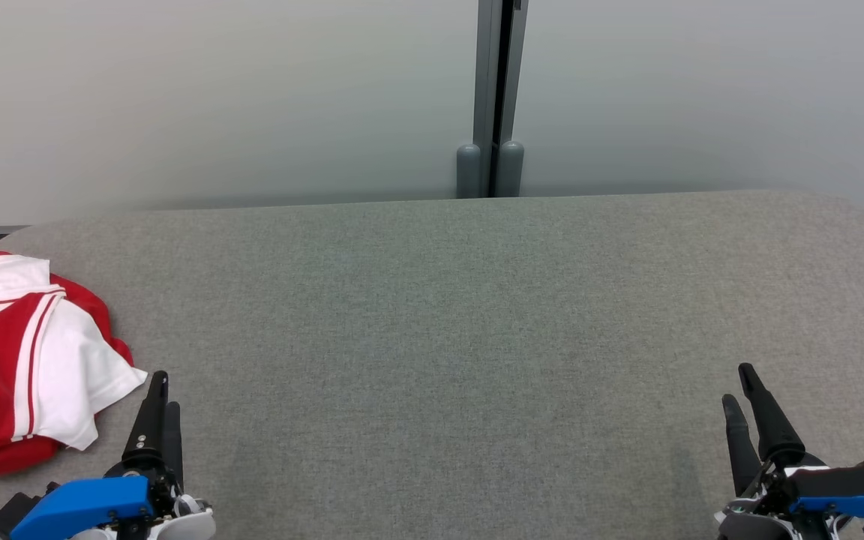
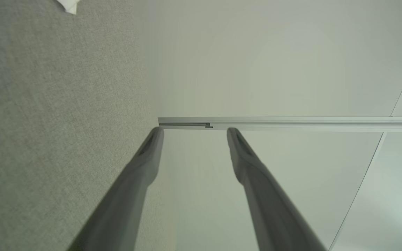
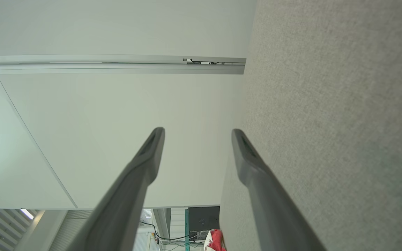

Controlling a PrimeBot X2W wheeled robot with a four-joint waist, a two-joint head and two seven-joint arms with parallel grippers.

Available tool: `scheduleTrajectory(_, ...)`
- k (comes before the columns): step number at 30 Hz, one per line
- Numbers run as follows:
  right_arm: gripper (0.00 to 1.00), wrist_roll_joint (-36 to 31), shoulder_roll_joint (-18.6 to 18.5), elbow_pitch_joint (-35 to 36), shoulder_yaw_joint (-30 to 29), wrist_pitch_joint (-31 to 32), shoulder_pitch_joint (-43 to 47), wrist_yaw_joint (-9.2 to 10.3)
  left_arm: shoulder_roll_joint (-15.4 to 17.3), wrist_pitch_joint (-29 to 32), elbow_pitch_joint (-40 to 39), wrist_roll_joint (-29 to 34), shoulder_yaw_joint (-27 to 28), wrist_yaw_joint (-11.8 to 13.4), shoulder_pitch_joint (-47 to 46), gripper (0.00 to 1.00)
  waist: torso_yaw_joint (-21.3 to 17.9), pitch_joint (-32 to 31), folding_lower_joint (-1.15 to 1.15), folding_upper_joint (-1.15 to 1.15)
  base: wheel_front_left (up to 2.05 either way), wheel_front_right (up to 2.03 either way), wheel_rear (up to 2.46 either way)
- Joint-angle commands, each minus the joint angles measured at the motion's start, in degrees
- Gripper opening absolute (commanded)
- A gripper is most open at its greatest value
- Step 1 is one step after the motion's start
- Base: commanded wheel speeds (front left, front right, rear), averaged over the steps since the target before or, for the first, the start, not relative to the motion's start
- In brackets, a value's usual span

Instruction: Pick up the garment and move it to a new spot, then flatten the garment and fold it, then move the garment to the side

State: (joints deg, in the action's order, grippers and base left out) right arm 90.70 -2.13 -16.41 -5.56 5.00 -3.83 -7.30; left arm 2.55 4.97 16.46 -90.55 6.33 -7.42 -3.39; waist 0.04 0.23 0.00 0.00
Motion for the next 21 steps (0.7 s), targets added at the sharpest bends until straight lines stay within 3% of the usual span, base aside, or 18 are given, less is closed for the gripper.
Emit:
scheduleTrajectory(1, 1.0, -1.35, -0.22, 0.85, 0.32, -0.61, -0.9, -0.1, 0.27, -0.59, -1.15, 1.47, -0.32, -0.02, -1.42, 1.0, 0.01, 0.01, 0.0, 0.0, 0.0, 0.0, 0.0)
scheduleTrajectory(21, 1.0, -16.04, -0.4, 1.95, 2.36, -5.48, -0.76, -0.14, 0.32, -5.46, -3.34, 21.16, -1.88, 3.01, -1.19, 1.0, 0.06, 0.08, 0.0, 0.0, 0.0, 0.0, 0.0)
